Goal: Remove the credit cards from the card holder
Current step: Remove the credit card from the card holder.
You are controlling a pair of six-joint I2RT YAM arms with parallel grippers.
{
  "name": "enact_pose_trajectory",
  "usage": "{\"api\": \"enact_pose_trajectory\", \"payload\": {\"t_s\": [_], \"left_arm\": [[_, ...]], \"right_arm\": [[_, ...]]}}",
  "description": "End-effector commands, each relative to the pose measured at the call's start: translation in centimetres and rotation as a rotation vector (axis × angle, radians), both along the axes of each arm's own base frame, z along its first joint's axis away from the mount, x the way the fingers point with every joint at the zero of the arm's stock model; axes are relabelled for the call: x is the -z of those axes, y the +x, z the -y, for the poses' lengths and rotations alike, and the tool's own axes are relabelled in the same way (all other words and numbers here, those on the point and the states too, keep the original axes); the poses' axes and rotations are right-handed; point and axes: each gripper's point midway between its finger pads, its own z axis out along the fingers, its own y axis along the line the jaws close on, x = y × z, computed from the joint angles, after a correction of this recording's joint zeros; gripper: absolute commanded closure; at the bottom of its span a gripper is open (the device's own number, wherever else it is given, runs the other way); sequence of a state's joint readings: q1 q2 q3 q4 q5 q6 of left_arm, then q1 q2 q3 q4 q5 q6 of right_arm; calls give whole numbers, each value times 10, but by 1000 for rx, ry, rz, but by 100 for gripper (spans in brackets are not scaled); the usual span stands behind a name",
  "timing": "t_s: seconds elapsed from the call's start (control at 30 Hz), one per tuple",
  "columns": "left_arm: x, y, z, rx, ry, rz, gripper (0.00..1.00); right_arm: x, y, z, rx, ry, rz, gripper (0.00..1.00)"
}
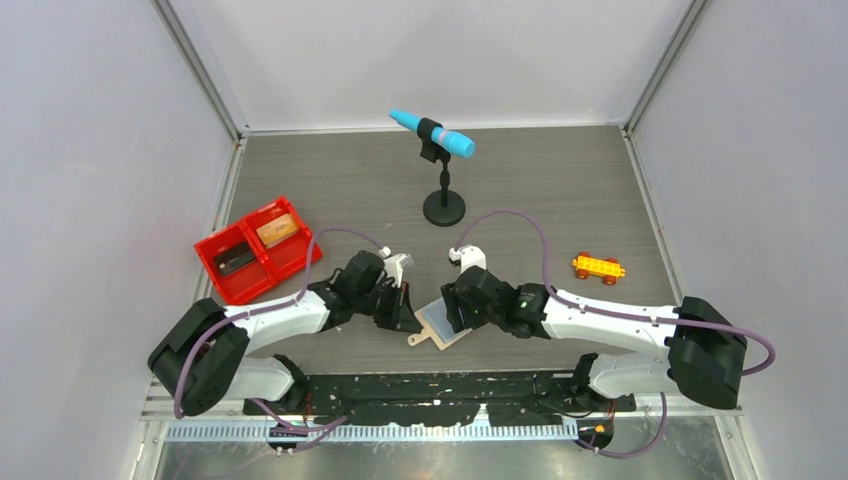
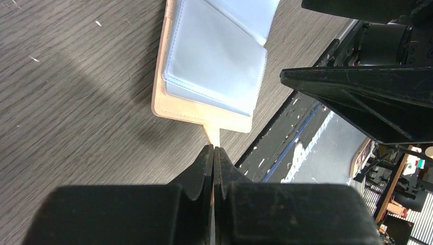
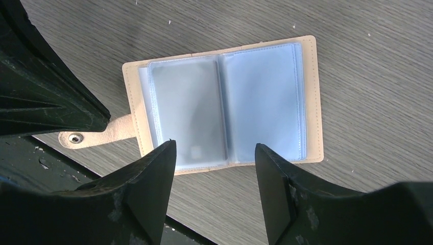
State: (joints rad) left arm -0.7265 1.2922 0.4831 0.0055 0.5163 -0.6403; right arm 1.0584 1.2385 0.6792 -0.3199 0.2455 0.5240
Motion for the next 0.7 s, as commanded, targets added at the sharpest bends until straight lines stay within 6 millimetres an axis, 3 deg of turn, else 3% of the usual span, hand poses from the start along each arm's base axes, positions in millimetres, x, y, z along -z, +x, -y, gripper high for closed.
{"api": "enact_pose_trajectory", "payload": {"t_s": [0.0,0.37,0.67], "left_arm": [[-2,2,2,20,-5,30,100],[-3,1,3,17,-17,26,100],[-2,0,3,18,-23,22,100]], "right_arm": [[-18,7,-13,-17,52,35,33],[1,5,-36,-84,81,8,24],[20,3,-36,-85,33,-3,25]]}}
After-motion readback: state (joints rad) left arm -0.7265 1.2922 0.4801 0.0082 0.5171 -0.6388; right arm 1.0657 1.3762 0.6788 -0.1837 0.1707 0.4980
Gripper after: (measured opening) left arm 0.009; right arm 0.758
